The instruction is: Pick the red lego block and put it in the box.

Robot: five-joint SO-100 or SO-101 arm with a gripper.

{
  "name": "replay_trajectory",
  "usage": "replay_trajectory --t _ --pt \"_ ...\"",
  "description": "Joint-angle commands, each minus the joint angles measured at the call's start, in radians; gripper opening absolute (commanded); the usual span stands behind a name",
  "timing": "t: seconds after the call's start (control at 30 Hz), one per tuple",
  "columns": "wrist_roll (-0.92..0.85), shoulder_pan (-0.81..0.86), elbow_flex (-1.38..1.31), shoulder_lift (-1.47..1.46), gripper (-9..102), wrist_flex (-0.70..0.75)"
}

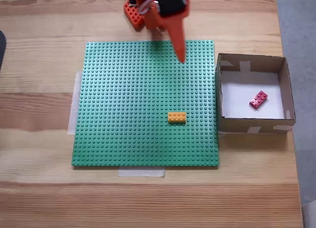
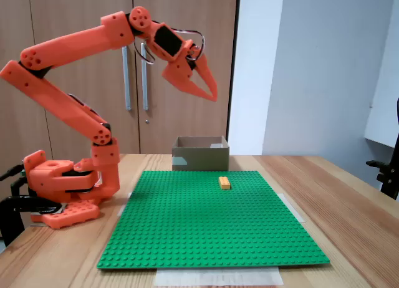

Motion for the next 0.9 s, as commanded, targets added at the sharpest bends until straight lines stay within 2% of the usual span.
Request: replay_trajectory --t 0.0,0.53,0.87 --pt "-0.009 0.055 0.028 0.066 -1 -0.012" --pt "-0.026 0.241 0.472 0.425 -1 -0.147" --pt "-0.023 0.272 0.746 0.621 -1 -0.221"
